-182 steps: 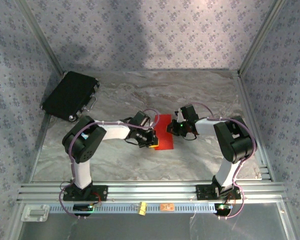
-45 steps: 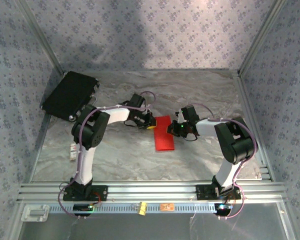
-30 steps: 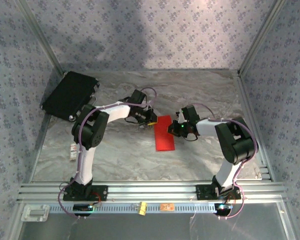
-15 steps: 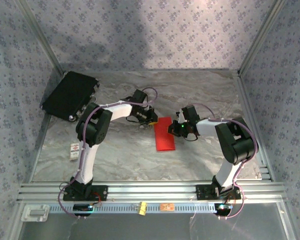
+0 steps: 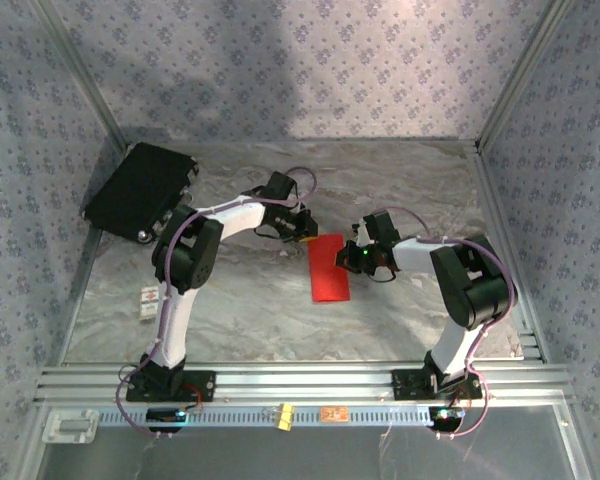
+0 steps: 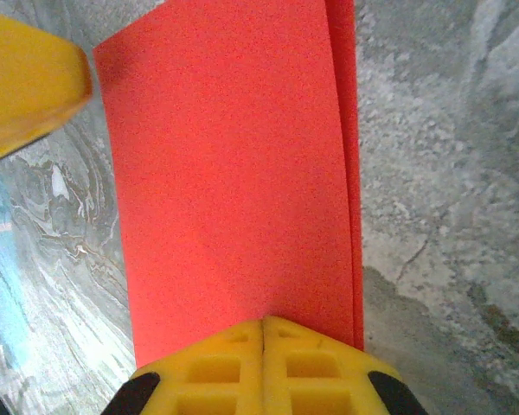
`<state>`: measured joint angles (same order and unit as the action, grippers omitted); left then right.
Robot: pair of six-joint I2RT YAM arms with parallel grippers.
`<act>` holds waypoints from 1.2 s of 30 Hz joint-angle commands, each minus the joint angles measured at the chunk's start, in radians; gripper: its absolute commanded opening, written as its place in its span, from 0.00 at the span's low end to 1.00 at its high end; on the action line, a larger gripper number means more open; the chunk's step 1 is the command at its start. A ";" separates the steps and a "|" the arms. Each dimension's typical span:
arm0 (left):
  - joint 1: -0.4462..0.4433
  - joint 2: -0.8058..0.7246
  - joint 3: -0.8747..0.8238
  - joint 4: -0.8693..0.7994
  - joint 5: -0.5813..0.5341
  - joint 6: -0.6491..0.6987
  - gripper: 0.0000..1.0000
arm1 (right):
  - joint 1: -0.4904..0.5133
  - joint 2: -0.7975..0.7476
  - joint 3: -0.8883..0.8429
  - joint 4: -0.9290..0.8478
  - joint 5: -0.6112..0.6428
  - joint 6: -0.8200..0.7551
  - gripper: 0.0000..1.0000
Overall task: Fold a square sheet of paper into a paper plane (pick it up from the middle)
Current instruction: First fold the square sheet of paper in half at the center of the table.
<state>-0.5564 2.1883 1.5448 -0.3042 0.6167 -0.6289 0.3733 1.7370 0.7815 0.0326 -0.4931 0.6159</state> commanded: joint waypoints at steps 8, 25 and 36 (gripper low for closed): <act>0.002 0.074 0.022 -0.028 -0.018 0.016 0.11 | -0.012 0.031 -0.053 -0.163 0.120 -0.017 0.00; 0.035 0.066 0.043 -0.053 -0.253 -0.041 0.11 | -0.014 0.030 -0.058 -0.161 0.111 -0.023 0.00; 0.043 0.051 0.070 -0.087 -0.280 -0.057 0.12 | -0.013 0.030 -0.051 -0.159 0.104 -0.023 0.00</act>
<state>-0.5499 2.2349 1.5913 -0.3412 0.4801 -0.6857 0.3725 1.7332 0.7765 0.0338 -0.4896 0.6121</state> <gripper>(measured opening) 0.117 0.051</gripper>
